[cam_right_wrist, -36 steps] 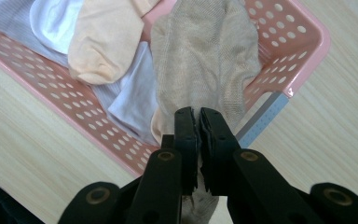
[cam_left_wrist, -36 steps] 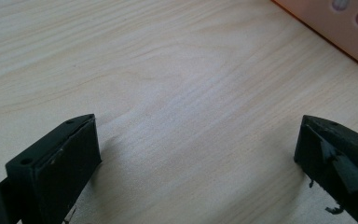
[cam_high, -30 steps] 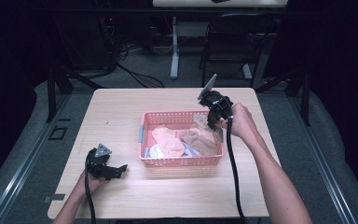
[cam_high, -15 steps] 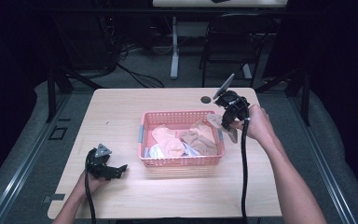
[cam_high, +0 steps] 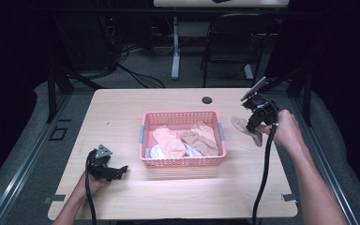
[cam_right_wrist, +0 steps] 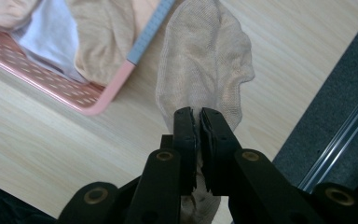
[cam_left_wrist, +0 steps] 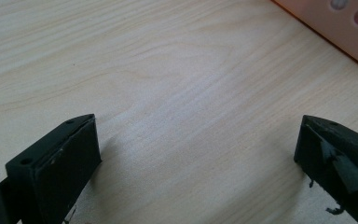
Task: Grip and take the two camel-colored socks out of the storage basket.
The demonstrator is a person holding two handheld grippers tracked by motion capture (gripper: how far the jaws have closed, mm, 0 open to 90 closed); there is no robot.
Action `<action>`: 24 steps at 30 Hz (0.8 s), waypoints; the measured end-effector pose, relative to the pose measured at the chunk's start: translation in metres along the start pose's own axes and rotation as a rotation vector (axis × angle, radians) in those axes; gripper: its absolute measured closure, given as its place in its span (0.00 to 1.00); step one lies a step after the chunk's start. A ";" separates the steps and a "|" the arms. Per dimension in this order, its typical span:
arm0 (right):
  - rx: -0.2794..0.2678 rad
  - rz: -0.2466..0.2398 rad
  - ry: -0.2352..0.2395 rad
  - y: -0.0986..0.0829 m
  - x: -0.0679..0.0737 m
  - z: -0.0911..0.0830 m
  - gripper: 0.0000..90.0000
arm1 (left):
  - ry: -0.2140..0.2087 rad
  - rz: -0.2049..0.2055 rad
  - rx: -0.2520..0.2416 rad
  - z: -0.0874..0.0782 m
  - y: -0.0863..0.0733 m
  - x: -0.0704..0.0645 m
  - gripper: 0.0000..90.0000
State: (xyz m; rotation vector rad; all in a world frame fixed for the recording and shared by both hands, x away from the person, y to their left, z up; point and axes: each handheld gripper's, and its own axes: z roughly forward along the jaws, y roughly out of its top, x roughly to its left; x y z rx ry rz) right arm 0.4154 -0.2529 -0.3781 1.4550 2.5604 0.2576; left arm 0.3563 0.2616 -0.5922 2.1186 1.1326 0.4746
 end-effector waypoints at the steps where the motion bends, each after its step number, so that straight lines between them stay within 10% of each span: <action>1: 0.000 0.000 0.000 0.000 0.000 0.000 0.94 | 0.000 0.000 0.000 0.000 0.000 0.000 0.00; 24: 0.010 0.138 0.021 -0.032 -0.043 0.037 0.94 | 0.000 0.000 0.000 0.000 0.000 0.000 0.00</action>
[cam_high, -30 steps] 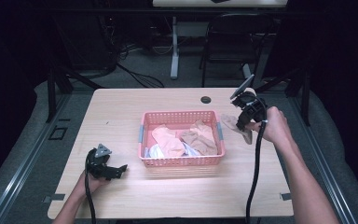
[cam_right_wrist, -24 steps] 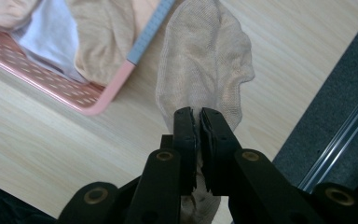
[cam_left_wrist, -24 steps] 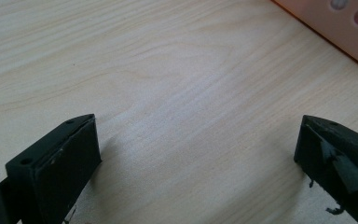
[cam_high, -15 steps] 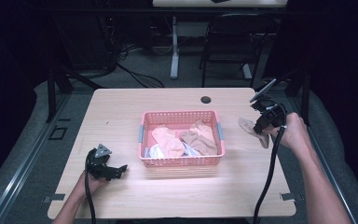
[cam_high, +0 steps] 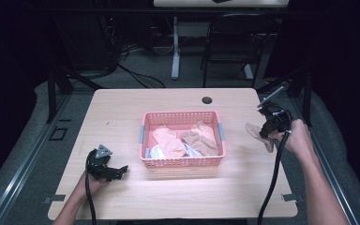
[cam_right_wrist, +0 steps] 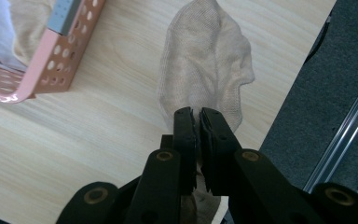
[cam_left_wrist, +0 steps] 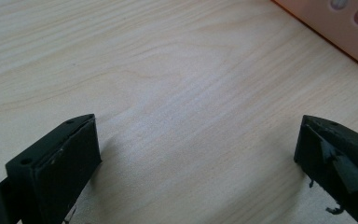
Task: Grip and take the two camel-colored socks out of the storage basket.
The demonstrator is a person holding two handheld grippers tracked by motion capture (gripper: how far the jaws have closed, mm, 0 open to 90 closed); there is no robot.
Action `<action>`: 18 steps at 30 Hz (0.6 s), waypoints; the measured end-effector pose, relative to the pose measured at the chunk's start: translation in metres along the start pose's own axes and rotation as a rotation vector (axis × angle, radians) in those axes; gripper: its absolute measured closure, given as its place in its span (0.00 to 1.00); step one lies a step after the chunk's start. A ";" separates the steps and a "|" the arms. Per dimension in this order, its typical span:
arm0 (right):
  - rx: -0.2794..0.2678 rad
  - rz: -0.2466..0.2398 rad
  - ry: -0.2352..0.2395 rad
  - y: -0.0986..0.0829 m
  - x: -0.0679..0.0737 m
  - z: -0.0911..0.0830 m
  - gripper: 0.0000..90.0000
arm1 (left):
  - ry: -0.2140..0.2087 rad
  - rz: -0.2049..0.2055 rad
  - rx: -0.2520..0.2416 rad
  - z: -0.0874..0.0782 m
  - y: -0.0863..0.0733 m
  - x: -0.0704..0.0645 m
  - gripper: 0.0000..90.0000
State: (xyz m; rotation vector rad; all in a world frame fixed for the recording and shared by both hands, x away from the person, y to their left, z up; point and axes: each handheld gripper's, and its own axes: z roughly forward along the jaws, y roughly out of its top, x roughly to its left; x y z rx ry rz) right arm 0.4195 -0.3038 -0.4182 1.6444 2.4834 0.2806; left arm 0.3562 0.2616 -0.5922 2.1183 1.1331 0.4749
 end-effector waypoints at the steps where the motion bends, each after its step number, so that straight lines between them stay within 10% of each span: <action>1: 0.021 -0.009 -0.003 0.000 -0.001 0.003 0.94 | 0.000 0.001 -0.001 0.000 0.000 0.000 0.00; 18: 0.083 0.040 0.025 -0.011 -0.009 0.059 0.94 | 0.000 0.002 -0.001 0.000 0.000 0.000 0.00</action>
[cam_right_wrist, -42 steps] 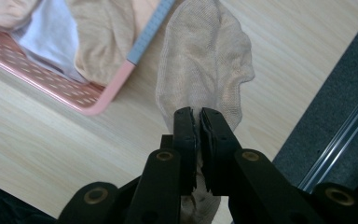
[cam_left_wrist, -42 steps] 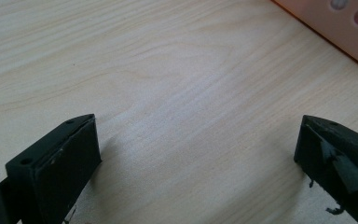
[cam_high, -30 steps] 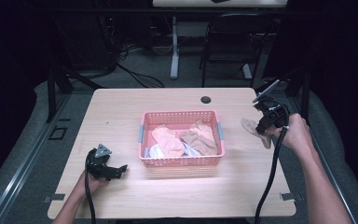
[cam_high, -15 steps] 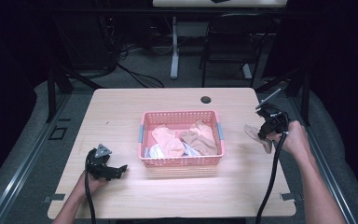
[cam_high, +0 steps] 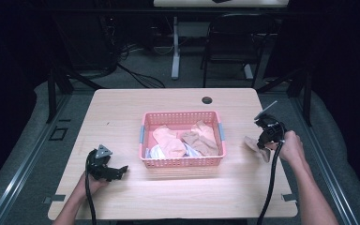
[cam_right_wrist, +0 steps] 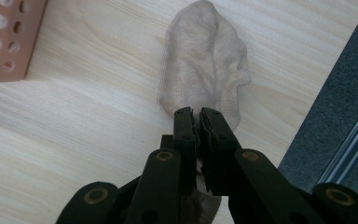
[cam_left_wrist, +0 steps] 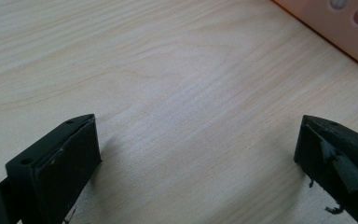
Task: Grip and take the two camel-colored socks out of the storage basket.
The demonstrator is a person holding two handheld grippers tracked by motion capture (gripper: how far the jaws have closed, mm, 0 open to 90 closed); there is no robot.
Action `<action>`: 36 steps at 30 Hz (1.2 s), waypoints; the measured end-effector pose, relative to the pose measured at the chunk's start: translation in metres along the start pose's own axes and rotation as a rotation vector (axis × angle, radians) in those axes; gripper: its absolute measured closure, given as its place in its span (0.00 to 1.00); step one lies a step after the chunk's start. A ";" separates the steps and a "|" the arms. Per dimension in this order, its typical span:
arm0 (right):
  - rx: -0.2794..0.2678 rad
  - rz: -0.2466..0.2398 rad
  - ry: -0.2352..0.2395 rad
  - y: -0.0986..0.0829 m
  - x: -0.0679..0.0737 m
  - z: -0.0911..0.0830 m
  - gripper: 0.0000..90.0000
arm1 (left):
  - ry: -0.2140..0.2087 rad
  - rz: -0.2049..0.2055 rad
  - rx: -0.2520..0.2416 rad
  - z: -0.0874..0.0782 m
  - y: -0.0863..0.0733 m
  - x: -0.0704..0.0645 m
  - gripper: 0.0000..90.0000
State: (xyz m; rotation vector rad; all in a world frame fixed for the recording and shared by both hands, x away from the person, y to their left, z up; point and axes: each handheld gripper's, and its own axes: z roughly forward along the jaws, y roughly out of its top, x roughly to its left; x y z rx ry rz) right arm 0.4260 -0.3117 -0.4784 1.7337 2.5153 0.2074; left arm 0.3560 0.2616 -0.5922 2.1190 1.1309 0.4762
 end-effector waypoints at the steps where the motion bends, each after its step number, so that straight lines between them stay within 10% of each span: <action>1: 0.007 0.001 0.002 0.000 0.000 0.002 0.94 | 0.000 0.000 0.000 0.000 0.000 0.000 0.00; 9: 0.014 0.001 0.023 -0.005 -0.002 0.008 0.82 | -0.001 0.000 0.000 0.000 0.000 0.000 0.00; 19: -0.047 -0.005 0.069 -0.009 0.001 -0.009 0.31 | -0.001 0.001 0.000 0.000 0.000 0.000 0.00; 36: -0.111 -0.051 0.049 0.005 0.015 -0.061 0.06 | -0.001 0.000 0.000 0.000 0.000 0.000 0.00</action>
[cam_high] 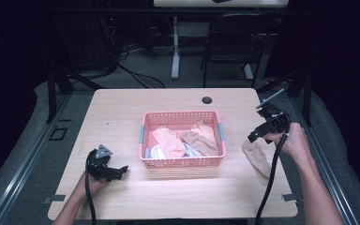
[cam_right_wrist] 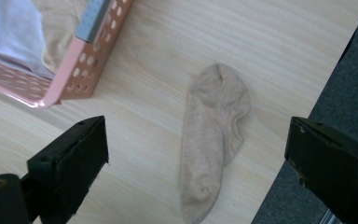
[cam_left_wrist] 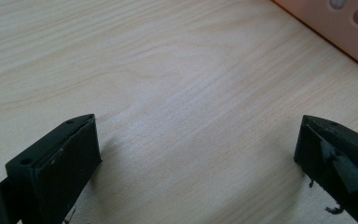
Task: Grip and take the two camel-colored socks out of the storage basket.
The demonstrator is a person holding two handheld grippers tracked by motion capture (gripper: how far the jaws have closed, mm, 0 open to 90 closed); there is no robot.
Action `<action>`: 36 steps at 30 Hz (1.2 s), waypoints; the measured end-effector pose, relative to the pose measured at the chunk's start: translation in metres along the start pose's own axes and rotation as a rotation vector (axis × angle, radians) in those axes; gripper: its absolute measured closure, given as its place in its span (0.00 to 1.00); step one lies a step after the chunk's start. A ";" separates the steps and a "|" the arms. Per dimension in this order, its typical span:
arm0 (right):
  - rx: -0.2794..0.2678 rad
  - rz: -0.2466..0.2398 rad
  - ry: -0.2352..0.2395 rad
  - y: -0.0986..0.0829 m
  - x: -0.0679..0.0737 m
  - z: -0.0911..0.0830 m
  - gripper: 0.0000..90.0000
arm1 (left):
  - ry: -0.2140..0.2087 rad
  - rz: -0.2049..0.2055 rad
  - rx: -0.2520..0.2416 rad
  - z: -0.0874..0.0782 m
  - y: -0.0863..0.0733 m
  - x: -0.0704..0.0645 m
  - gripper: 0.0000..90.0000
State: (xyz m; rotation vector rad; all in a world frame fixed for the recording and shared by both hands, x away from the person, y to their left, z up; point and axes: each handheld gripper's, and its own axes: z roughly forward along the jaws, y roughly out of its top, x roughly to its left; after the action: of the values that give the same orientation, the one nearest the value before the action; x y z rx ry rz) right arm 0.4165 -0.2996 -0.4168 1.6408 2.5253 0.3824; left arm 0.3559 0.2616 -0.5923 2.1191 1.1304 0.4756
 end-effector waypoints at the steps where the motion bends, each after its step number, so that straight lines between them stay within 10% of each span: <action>1: -0.002 -0.006 -0.003 0.002 0.002 -0.003 0.05 | 0.000 0.001 0.000 0.000 0.000 0.000 0.00; 36: -0.036 -0.275 0.012 0.076 0.112 -0.007 0.02 | 0.000 0.000 0.000 0.000 0.000 0.000 0.00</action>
State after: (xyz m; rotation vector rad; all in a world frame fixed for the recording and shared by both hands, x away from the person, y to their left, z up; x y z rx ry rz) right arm 0.4361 -0.1689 -0.3848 1.2568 2.6853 0.4063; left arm 0.3559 0.2617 -0.5922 2.1194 1.1301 0.4757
